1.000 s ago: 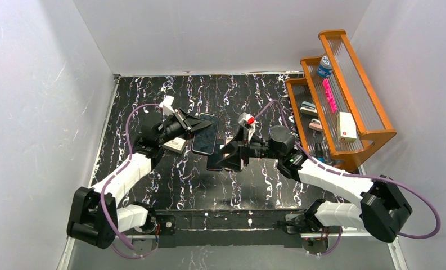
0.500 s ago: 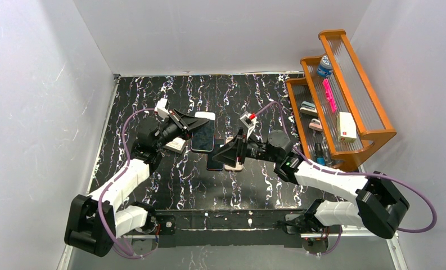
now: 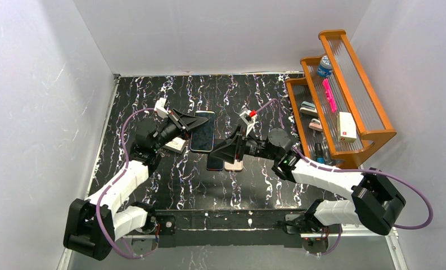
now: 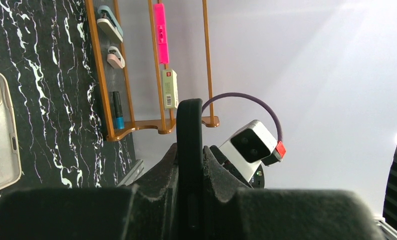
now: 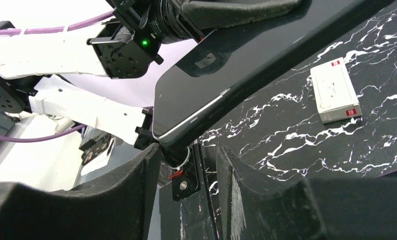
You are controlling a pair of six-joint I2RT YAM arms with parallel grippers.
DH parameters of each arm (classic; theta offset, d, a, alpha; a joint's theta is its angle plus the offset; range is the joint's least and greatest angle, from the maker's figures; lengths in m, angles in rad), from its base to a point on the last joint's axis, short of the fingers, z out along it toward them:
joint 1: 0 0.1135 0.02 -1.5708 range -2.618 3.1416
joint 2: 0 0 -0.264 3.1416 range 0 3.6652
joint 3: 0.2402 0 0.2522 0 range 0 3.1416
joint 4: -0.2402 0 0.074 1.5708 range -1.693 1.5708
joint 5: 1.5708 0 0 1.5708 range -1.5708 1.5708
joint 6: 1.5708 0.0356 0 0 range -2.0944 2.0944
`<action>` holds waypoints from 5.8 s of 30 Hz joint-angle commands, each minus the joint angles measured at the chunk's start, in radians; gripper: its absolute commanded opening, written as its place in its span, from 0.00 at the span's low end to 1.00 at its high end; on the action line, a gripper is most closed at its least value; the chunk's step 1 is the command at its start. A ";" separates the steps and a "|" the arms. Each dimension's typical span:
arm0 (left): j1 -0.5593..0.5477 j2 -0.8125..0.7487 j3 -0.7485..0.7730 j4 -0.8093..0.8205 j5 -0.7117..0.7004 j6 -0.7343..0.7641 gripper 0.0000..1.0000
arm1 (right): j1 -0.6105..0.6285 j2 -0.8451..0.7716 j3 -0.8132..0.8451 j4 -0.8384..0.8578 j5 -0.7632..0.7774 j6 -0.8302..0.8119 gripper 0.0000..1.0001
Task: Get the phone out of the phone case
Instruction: Remove the phone case from the phone.
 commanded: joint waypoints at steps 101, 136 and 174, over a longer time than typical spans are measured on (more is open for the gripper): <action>-0.311 -0.077 -0.086 0.246 -0.248 0.140 0.00 | -0.033 0.104 -0.027 0.214 0.064 0.386 0.52; -0.365 -0.271 -0.271 0.173 -0.361 0.448 0.83 | -0.082 -0.013 -0.121 0.212 0.107 0.461 0.01; -0.344 -0.346 -0.330 0.070 -0.378 0.598 0.54 | -0.103 -0.181 -0.116 0.094 0.107 0.441 0.01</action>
